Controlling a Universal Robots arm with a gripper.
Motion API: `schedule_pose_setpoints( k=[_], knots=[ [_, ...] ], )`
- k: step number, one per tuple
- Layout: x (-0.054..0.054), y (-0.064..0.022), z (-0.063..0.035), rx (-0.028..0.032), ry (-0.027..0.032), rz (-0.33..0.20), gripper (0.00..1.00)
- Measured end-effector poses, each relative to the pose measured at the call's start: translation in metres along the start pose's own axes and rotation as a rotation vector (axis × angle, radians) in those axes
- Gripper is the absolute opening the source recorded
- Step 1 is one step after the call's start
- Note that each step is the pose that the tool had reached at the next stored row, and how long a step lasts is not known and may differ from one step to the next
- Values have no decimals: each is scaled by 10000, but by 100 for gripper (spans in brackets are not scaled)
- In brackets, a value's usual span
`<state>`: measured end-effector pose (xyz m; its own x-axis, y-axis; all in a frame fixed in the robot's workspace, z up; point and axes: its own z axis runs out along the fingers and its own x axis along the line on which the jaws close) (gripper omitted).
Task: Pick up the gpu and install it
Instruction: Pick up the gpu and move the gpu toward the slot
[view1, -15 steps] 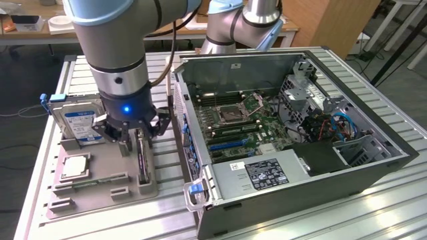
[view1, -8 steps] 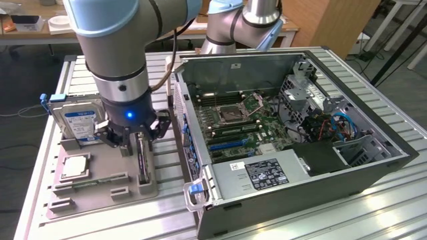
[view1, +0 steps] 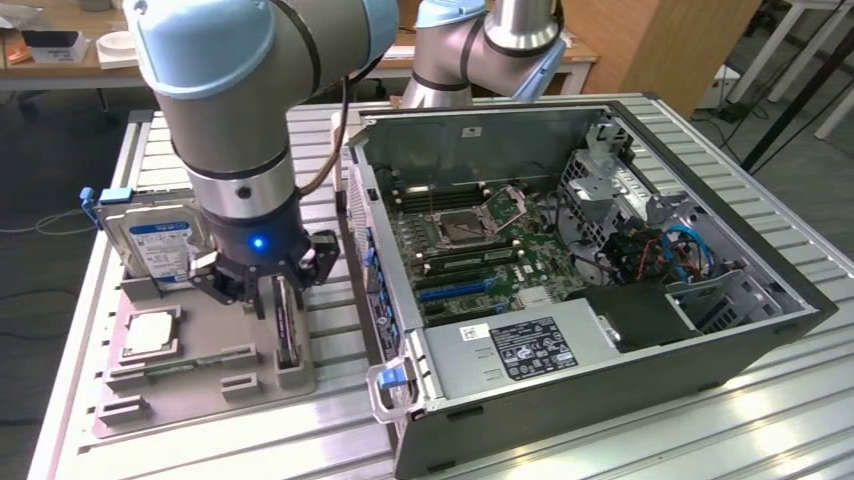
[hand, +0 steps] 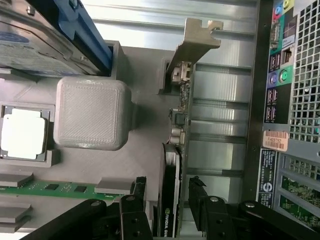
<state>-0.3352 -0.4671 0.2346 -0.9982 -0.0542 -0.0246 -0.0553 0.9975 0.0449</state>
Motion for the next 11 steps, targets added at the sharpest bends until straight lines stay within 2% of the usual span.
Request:
schedule_pose_setpoints(
  k=[4,11],
  knots=[
    [2,-2,58,2,-4,80,47],
    [-6,-2,64,0,-6,83,47]
  ],
)
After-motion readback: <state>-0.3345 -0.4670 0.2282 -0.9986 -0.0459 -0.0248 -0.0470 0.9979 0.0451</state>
